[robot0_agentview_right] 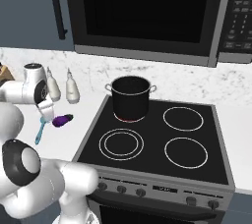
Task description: Put the broccoli and eggplant in the pot. Retrieve the spatula and lightly stir the vegetables in the pot.
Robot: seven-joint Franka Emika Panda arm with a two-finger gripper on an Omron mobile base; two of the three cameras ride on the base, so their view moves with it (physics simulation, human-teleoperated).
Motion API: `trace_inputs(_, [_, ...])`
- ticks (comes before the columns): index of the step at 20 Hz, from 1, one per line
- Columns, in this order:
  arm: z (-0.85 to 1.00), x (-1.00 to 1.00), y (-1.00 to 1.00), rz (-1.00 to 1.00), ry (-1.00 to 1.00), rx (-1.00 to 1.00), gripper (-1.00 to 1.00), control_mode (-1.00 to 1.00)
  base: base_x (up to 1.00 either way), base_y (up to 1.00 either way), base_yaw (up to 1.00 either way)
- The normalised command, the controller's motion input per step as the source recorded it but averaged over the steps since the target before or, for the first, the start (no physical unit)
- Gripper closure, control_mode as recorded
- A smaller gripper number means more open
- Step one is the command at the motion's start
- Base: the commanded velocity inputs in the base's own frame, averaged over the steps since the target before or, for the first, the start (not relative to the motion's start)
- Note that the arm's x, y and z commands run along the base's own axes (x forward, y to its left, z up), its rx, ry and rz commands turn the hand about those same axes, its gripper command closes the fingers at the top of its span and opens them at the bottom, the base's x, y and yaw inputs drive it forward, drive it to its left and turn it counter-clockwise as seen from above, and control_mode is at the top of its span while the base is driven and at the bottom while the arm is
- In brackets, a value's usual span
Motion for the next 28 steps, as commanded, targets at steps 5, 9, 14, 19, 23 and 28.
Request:
trace_inputs(5, [-0.39,0.22,0.0,0.13,0.0,-0.07,-1.0,-1.0,0.0,0.0,0.0])
trace_inputs(9, [-0.32,0.34,0.01,0.0,0.0,-0.07,-1.0,-1.0,0.0,0.0,0.0])
trace_inputs(14, [-0.32,0.51,0.0,0.0,0.0,-0.02,-1.0,-1.0,0.0,0.0,0.0])
trace_inputs(19, [-0.34,0.52,0.0,0.0,0.0,0.0,-1.0,-1.0,0.0,0.0,0.0])
trace_inputs(23, [-0.31,0.46,0.13,0.0,0.0,0.0,-1.0,-1.0,0.0,0.0,0.0])
trace_inputs(28, [-0.33,0.39,0.17,0.0,0.0,0.0,-1.0,-1.0,0.0,0.0,0.0])
